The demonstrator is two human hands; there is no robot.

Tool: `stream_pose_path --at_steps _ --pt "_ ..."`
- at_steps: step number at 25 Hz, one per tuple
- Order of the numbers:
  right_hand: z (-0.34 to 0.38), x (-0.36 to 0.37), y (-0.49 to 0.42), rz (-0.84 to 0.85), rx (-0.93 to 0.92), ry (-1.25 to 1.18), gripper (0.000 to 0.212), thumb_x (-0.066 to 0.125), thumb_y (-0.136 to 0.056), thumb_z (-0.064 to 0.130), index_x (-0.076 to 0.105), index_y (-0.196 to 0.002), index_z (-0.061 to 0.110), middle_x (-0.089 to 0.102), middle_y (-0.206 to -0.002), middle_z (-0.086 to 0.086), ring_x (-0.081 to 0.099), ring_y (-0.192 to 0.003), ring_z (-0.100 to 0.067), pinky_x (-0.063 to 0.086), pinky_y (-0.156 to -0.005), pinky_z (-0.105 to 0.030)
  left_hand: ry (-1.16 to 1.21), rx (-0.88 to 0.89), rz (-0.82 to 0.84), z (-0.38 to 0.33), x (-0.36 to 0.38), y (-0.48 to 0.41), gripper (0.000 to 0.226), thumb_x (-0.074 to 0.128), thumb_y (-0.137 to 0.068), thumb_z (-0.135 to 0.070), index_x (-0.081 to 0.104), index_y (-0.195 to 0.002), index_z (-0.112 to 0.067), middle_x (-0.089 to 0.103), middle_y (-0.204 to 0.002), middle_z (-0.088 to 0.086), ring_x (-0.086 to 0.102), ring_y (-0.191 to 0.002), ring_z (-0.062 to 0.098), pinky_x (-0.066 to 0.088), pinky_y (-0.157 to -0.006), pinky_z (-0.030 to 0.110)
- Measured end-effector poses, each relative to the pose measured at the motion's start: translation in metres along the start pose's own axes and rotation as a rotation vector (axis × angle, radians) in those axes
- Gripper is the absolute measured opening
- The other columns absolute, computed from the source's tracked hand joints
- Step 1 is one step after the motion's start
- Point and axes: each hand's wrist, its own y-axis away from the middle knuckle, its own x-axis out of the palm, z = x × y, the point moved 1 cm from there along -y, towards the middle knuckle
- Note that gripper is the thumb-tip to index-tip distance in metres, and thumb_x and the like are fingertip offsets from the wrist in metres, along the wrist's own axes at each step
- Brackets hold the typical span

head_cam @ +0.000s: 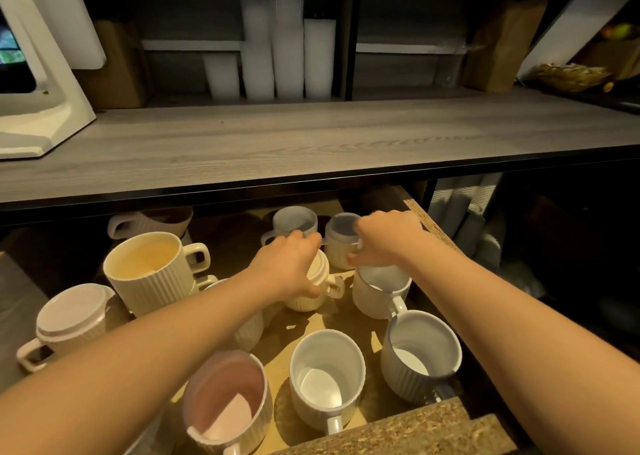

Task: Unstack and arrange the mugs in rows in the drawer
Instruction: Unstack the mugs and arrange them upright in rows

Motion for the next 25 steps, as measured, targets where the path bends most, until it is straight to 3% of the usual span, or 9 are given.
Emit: stream_pose_path --at_steps 3,5,10,12,15,19,23,25 --pt "0.003 -0.005 -0.008 -0.063 0.006 -0.58 0.037 0.051 -0.092 0.037 0.058 -0.122 0.016 0.063 -0.11 -0.004 0.06 -0.098 -0.021 0.053 -0.085 -0.035 0.129 0.059 -0.078 0.004 -0.029 0.016 0.068 0.076 -0.068 -0.039 0.038 -0.122 -0.026 0.046 -0.114 -0.004 0.049 -0.097 0.014 0.047 -0.074 0.023" --pt "0.004 -0.011 -0.006 -0.03 -0.027 -0.864 0.034 0.05 -0.094 0.033 0.056 -0.124 0.017 0.061 -0.115 -0.002 0.058 -0.108 -0.019 0.05 -0.088 -0.03 0.313 0.071 -0.127 0.012 -0.047 0.028 0.063 0.078 -0.066 -0.036 0.039 -0.114 -0.027 0.043 -0.11 -0.007 0.048 -0.096 0.012 0.046 -0.073 0.019" --pt "0.007 -0.024 0.016 0.501 -0.252 -1.467 0.033 0.048 -0.087 0.045 0.054 -0.116 0.031 0.062 -0.113 0.002 0.063 -0.105 -0.015 0.055 -0.081 -0.024 0.745 0.12 -0.302 0.029 -0.075 0.051 0.055 0.083 -0.064 -0.022 0.042 -0.1 -0.034 0.051 -0.113 -0.014 0.052 -0.109 0.007 0.056 -0.077 0.03" --pt "0.014 -0.027 0.02 0.522 -0.245 -1.598 0.032 0.044 -0.087 0.045 0.053 -0.114 0.032 0.063 -0.11 0.002 0.062 -0.103 -0.016 0.057 -0.075 -0.023 0.809 0.119 -0.355 0.032 -0.078 0.055 0.057 0.083 -0.062 -0.027 0.039 -0.097 -0.039 0.05 -0.114 -0.018 0.051 -0.112 0.007 0.057 -0.077 0.03" --pt "0.021 -0.028 0.019 0.406 -0.242 -1.595 0.03 0.046 -0.086 0.044 0.054 -0.112 0.031 0.062 -0.109 -0.001 0.061 -0.102 -0.02 0.056 -0.071 -0.023 0.8 0.105 -0.353 0.035 -0.076 0.055 0.062 0.082 -0.065 -0.024 0.034 -0.102 -0.037 0.046 -0.115 -0.017 0.05 -0.112 0.007 0.054 -0.084 0.028" --pt "0.022 -0.024 0.016 0.248 -0.175 -1.402 0.046 0.06 -0.083 0.038 0.05 -0.125 0.022 0.06 -0.118 -0.004 0.061 -0.105 -0.019 0.055 -0.076 -0.024 0.687 0.113 -0.164 0.038 -0.068 0.052 0.087 0.082 -0.067 -0.02 0.021 -0.128 -0.037 0.036 -0.12 -0.014 0.045 -0.11 0.004 0.045 -0.084 0.013" --pt "0.028 -0.018 0.012 0.064 -0.086 -1.149 0.06 0.073 -0.076 0.037 0.046 -0.128 0.023 0.055 -0.113 0.003 0.058 -0.094 -0.013 0.05 -0.069 -0.019 0.566 0.13 0.056 0.035 -0.062 0.044 0.087 0.08 -0.069 -0.03 0.026 -0.137 -0.032 0.037 -0.126 -0.009 0.042 -0.114 0.007 0.039 -0.085 0.009" --pt "0.032 -0.013 0.009 -0.022 -0.057 -0.993 0.07 0.077 -0.071 0.037 0.043 -0.131 0.023 0.053 -0.118 0.001 0.055 -0.098 -0.013 0.052 -0.074 -0.022 0.555 0.118 0.107 0.034 -0.058 0.039 0.085 0.079 -0.071 -0.034 0.028 -0.138 -0.031 0.041 -0.13 -0.009 0.044 -0.118 0.008 0.041 -0.085 0.01"
